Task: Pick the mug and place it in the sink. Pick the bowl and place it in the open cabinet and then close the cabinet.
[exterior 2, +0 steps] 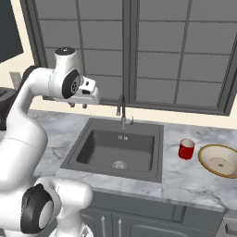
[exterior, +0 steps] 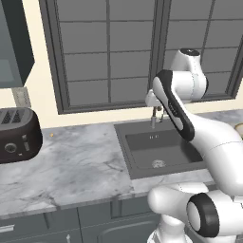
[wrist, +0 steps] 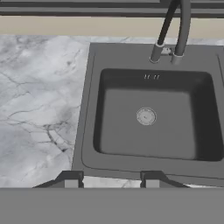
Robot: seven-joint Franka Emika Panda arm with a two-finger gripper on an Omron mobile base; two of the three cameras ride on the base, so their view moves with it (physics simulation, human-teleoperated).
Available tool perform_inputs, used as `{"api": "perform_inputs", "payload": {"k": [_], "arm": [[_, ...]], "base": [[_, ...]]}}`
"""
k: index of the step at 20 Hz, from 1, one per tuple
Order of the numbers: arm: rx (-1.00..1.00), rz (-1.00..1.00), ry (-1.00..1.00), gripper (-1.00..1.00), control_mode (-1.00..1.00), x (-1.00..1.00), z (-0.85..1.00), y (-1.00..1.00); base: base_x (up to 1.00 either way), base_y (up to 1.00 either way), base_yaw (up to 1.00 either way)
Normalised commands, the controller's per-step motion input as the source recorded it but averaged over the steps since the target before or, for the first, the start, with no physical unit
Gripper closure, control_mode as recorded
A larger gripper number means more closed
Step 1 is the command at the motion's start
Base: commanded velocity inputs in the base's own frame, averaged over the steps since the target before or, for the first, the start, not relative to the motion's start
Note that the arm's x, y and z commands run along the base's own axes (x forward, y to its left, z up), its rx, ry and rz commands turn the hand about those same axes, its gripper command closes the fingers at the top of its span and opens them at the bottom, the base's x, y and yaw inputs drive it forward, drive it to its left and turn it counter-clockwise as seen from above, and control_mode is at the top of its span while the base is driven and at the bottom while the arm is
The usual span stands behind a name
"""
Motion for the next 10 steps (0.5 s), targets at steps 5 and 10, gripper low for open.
{"api": "perform_inputs", "payload": {"k": [5, 10], "arm": [[0.0, 0.0, 0.0, -1.0, -1.0, -0.18, 0.0, 0.0], [0.0, -0.02, 0.0, -1.0, -1.0, -0.42, 0.0, -0.03]], "base": [[0.0, 0.0, 0.0], [0.0, 0.0, 0.0]]}}
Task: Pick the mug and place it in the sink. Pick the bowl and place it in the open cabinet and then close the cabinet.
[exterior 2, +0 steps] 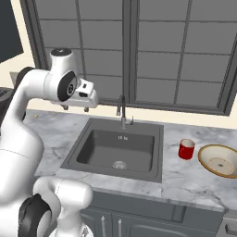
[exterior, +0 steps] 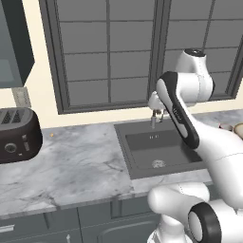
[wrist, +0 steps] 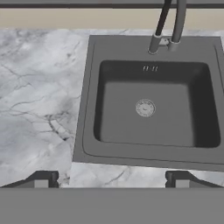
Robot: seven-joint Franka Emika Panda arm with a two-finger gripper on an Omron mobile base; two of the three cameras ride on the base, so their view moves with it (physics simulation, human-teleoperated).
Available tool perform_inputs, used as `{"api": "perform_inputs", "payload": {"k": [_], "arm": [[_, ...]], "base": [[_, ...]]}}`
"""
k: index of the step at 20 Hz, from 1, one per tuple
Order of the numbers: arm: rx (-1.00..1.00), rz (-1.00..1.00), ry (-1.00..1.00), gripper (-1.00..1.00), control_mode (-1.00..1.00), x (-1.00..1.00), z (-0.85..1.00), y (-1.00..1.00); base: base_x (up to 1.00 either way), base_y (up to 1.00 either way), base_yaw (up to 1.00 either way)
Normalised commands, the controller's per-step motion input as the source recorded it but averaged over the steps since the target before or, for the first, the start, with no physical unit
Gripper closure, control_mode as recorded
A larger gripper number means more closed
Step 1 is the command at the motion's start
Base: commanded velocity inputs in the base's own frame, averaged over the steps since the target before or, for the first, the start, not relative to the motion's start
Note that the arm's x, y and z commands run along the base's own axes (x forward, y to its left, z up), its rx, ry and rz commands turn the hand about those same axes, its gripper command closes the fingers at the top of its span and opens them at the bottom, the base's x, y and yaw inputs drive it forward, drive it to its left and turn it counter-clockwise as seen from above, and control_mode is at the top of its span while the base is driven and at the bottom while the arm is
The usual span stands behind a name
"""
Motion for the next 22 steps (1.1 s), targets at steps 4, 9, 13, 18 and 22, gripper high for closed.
{"api": "perform_inputs", "payload": {"k": [4, 9, 13, 18, 22], "arm": [[0.0, -0.01, 0.0, -1.0, -1.0, -0.36, 0.0, -0.16], [-0.02, -0.1, 0.0, -1.0, -1.0, -0.32, -0.03, -0.3], [-0.02, -0.17, 0.03, -1.0, -1.0, -0.14, -0.05, -0.34], [0.0, -0.14, 0.09, -1.0, -1.0, -0.03, -0.02, -0.41], [0.0, -0.1, 0.08, -1.0, -1.0, -0.04, -0.06, -0.44]], "base": [[0.0, 0.0, 0.0], [0.0, 0.0, 0.0], [0.0, 0.0, 0.0], [0.0, 0.0, 0.0], [0.0, 0.0, 0.0]]}}
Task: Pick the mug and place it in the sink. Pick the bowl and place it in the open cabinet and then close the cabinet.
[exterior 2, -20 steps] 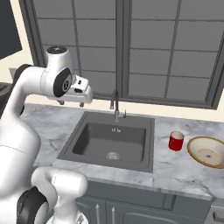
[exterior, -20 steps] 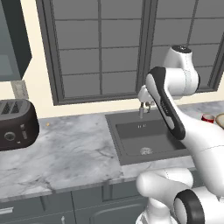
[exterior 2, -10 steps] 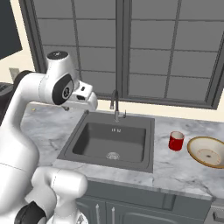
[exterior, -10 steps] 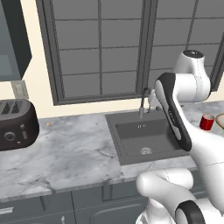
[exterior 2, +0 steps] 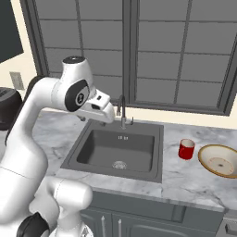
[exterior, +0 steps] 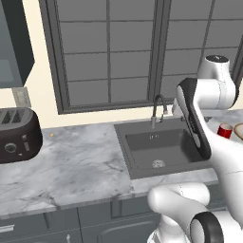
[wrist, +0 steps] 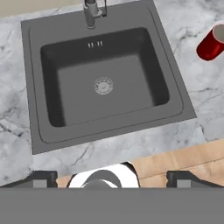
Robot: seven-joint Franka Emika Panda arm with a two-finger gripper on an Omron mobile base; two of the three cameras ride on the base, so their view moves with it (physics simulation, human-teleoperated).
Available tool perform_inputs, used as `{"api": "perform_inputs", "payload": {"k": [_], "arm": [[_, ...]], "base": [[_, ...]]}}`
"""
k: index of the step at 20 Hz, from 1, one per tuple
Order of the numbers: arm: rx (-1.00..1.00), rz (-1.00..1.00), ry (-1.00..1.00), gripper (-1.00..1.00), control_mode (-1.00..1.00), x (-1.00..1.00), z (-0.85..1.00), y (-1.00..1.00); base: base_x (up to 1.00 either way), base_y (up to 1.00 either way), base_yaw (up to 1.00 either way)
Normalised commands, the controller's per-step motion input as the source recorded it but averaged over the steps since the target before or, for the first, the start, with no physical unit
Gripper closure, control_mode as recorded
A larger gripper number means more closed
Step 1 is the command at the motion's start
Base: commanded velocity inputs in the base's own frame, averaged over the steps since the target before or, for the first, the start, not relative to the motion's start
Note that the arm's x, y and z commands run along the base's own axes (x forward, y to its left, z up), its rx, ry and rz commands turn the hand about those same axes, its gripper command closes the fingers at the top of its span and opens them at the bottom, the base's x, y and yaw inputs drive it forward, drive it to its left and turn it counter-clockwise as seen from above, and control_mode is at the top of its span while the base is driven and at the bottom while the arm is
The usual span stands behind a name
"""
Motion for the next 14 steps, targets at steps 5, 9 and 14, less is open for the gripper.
{"api": "perform_inputs", "payload": {"k": [5, 9, 14], "arm": [[0.0, -0.07, 0.1, -1.0, -1.0, -0.03, -0.11, -0.47], [0.0, -0.09, 0.1, -1.0, -1.0, -0.03, -0.15, -0.47], [0.0, -0.08, 0.07, -1.0, -1.0, 0.0, -0.2, -0.39]], "base": [[0.0, 0.0, 0.0], [0.0, 0.0, 0.0], [0.0, 0.0, 0.0]]}}
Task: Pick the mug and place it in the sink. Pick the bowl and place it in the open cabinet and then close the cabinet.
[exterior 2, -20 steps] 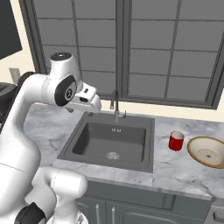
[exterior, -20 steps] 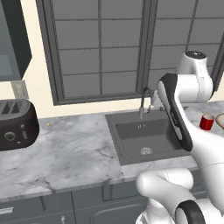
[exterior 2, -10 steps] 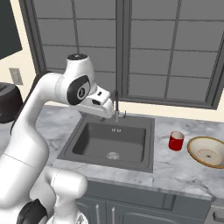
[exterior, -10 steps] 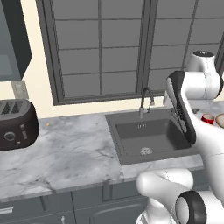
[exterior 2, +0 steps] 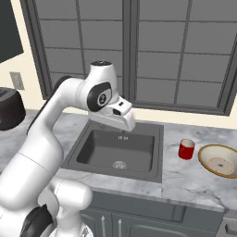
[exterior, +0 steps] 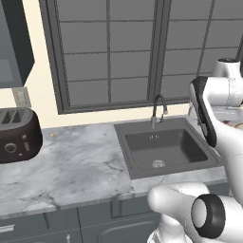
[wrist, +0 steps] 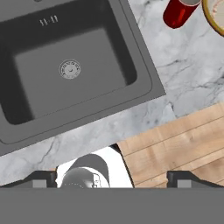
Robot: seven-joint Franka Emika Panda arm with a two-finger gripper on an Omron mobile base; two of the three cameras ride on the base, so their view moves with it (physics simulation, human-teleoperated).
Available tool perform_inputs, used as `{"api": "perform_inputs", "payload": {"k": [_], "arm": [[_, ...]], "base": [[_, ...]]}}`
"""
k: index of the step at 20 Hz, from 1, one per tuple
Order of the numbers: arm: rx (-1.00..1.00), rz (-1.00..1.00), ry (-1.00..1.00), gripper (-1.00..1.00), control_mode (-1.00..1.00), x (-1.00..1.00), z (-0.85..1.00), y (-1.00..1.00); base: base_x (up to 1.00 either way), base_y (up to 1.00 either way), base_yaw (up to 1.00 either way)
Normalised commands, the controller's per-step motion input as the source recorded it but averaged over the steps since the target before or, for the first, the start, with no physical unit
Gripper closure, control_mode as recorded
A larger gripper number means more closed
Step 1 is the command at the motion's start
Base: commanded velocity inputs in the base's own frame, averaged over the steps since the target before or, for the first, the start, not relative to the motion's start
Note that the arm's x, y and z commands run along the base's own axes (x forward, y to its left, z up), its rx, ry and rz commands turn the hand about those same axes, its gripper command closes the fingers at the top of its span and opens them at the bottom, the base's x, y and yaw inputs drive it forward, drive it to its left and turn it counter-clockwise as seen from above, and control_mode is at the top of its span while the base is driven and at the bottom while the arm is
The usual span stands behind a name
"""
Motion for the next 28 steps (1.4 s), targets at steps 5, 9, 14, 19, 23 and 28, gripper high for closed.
{"api": "perform_inputs", "payload": {"k": [5, 9, 14, 19, 23, 28], "arm": [[0.0, -0.08, 0.02, -1.0, -1.0, 0.0, -0.23, -0.32], [0.0, -0.08, 0.02, -1.0, -1.0, 0.0, -0.24, -0.35], [0.0, -0.03, 0.02, -1.0, -1.0, 0.0, -0.22, -0.35], [0.0, 0.0, 0.0, -1.0, -1.0, 0.0, -0.18, -0.39], [0.0, 0.0, 0.0, -1.0, -1.0, 0.0, -0.22, -0.34], [0.0, 0.0, 0.0, -1.0, -1.0, 0.01, -0.25, -0.26]], "base": [[0.0, 0.0, 0.0], [0.0, 0.0, 0.0], [0.0, 0.0, 0.0], [0.0, 0.0, 0.0], [0.0, 0.0, 0.0], [0.0, 0.0, 0.0]]}}
